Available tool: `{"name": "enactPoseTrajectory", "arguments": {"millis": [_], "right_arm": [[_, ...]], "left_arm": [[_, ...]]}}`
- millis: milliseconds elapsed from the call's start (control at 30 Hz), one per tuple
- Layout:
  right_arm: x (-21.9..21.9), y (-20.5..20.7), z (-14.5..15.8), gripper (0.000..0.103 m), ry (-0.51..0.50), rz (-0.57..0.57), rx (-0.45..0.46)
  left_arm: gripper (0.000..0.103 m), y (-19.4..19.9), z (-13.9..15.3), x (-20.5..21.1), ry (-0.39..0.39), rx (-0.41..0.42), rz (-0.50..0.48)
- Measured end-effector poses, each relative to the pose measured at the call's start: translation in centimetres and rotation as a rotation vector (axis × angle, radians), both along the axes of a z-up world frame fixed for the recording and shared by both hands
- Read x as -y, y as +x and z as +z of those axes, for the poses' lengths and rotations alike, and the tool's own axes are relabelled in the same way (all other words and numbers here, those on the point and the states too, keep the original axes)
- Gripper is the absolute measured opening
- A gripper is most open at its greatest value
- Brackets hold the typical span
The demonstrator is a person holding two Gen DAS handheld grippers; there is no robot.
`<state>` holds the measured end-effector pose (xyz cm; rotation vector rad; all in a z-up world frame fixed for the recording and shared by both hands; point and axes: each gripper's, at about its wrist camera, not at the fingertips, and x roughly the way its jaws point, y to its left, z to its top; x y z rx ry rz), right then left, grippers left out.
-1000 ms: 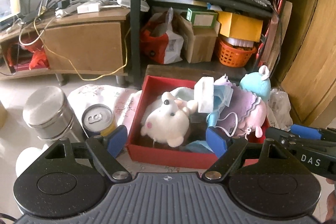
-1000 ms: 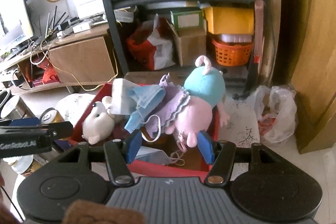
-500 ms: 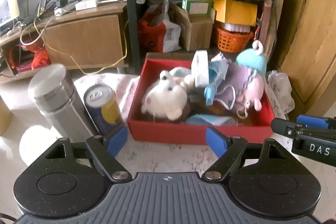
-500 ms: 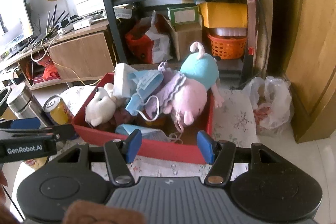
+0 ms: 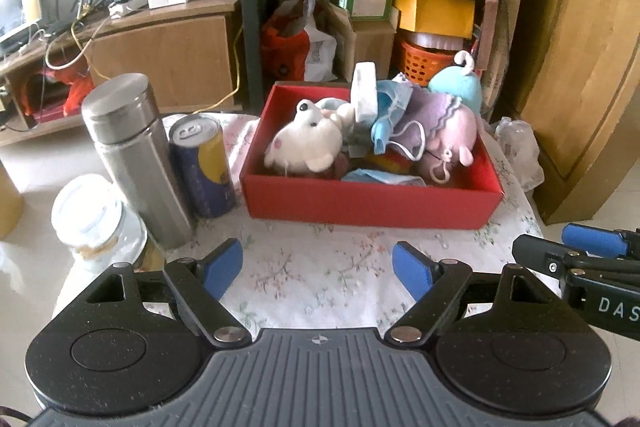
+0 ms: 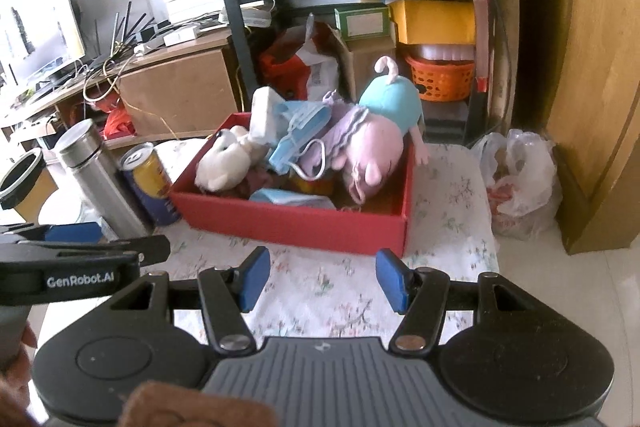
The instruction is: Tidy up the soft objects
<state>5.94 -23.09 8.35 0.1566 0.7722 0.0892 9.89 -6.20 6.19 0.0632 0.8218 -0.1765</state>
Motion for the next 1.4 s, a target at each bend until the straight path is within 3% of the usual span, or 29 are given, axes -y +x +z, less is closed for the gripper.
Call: {"name": "enactPoseTrajectory", "arguments": {"millis": [400, 900, 1400], "right_arm": [[-0.2, -4.2, 0.8, 0.030, 0.042, 0.006, 0.049], [-0.6, -4.7, 1.8, 0.031, 0.054, -0.002, 0.120], [-0.5, -4.9, 2.0, 0.031, 0.062, -0.008, 0.138]], "left_arm": [[0.081, -4.2, 0.6, 1.0, 0.028, 0.069, -0.023], [0.085, -4.8, 1.3, 1.1, 0.042, 0.147, -0.003], [0.089, -5.0, 1.5, 1.2, 0.043, 0.173, 0.005]]}}
